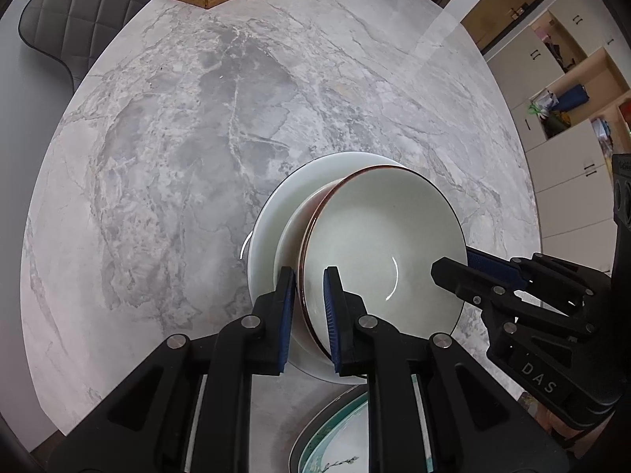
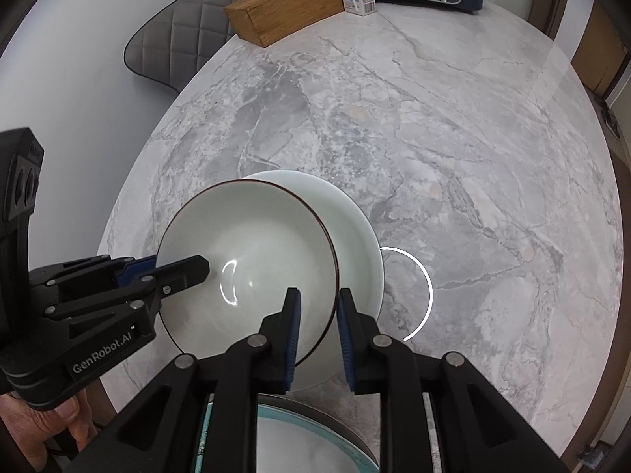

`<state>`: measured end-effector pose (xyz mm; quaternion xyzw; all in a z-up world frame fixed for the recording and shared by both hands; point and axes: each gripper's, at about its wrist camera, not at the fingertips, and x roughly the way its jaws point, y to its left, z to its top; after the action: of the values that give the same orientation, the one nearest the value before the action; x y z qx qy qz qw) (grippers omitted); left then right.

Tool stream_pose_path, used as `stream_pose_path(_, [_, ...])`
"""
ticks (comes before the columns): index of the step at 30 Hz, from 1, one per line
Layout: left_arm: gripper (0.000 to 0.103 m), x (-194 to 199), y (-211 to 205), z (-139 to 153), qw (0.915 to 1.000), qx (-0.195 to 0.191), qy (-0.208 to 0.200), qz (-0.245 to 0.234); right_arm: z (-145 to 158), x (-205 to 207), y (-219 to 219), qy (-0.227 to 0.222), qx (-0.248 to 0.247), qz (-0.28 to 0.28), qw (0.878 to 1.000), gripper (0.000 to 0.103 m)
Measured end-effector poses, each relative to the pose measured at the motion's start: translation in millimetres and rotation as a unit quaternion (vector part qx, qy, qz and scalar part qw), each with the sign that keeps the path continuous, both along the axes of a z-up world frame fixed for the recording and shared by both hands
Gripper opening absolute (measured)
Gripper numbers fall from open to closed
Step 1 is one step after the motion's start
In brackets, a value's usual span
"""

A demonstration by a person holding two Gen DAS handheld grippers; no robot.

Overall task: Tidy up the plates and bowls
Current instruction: 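Carry the pink-floral bowl with the right tool over the nested white bowls, then lower the pink-floral bowl into the white bowls and open the right tool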

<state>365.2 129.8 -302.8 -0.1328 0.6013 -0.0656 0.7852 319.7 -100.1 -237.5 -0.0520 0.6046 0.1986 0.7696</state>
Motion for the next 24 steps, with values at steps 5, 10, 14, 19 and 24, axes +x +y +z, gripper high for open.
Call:
stream_pose_path(5, [0.018, -2.1, 2.2, 0.2, 1.0, 0.0, -0.003, 0.002, 0.9, 0.3, 0.4, -0.008, -0.007, -0.001, 1.0, 0.04])
stream_pose_path(10, [0.054, -1.5, -4.8, 1.1, 0.9997, -0.008, -0.017, -0.013, -2.4, 2.4, -4.8, -0.001, -0.004, -0.007, 1.0, 0.04])
stream_pose_path(14, [0.056, 1.3, -18.2, 3.3, 0.999, 0.019, -0.025, -0.032, -4.3, 3.8, -10.4, 0.003, -0.001, -0.017, 1.0, 0.04])
stream_pose_path(19, [0.062, 3.5, -18.7, 3.7, 0.9987, 0.01, -0.027, -0.041, -4.4, 2.2, -17.0, 0.004, 0.009, -0.025, 1.0, 0.044])
stream_pose_path(24, [0.084, 5.6, 7.5, 1.0, 0.9933, -0.113, -0.021, 0.009, -0.3, 2.7, -26.1, 0.005, 0.029, -0.037, 0.999, 0.046])
